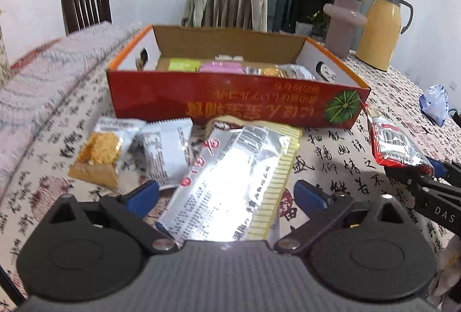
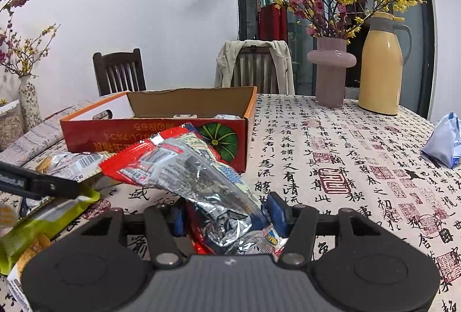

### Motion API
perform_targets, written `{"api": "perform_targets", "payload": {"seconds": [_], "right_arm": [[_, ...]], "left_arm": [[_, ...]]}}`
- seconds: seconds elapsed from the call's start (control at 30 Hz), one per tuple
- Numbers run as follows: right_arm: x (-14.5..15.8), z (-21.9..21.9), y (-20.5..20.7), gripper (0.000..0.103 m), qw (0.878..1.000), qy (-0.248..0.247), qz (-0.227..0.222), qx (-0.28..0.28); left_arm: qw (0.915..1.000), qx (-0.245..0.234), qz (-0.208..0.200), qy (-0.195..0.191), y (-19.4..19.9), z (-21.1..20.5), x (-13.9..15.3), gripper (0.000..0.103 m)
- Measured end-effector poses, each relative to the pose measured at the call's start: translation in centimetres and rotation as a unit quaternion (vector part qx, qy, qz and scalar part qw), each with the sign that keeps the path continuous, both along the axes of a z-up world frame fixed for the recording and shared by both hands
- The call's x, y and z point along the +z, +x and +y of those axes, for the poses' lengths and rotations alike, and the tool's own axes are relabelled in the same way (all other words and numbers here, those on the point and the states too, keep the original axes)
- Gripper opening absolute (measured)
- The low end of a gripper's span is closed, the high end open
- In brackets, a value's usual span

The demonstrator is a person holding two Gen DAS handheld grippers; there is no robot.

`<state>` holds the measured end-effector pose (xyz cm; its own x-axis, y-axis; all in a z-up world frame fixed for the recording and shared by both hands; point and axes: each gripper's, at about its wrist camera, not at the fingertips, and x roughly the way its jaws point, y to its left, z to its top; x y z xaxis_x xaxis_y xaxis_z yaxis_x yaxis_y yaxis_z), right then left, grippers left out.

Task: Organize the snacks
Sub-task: 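Grasp the long silver wafer packet with the left tool while the right tool holds the foil bag, then carry both packets into the cardboard box and open both tools to release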

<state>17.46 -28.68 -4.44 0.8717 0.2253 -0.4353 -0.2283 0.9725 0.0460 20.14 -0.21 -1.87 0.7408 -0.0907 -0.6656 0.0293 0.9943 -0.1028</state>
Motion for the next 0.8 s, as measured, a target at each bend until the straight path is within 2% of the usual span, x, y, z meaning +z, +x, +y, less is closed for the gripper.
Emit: {"api": "perform_targets", "payload": {"seconds": [0.1,0.17,0.2,0.47,0.8], "right_arm": [[0.0,0.0,0.0,0.055,1.0,0.002,0.0,0.002],[0.0,-0.1,0.0,0.055,1.0,0.003,0.0,0.002],[0.0,-0.1,0.0,0.055,1.0,0.003,0.0,0.002],[0.2,0.0,-0.1,0.055,1.0,0.0,-0.001,-0.001],[1.7,0.7,-0.7,0.055,1.0,-0.01,-0.015,0.002]], "left_arm": [[0.9995,0.005,0.022,-0.02,0.4,0.6,-0.3,0.087],[0.9989,0.002,0.025,-0.04,0.3,1.1,-0.3,0.071],[0.9986,-0.001,0.025,-0.047,0.2,1.3,-0.2,0.067],[0.9986,-0.011,0.008,-0.05,-0.5,1.4,0.6,0.04],[0.9983,-0.012,-0.038,-0.042,-1.7,1.5,3.1,0.039]]}}
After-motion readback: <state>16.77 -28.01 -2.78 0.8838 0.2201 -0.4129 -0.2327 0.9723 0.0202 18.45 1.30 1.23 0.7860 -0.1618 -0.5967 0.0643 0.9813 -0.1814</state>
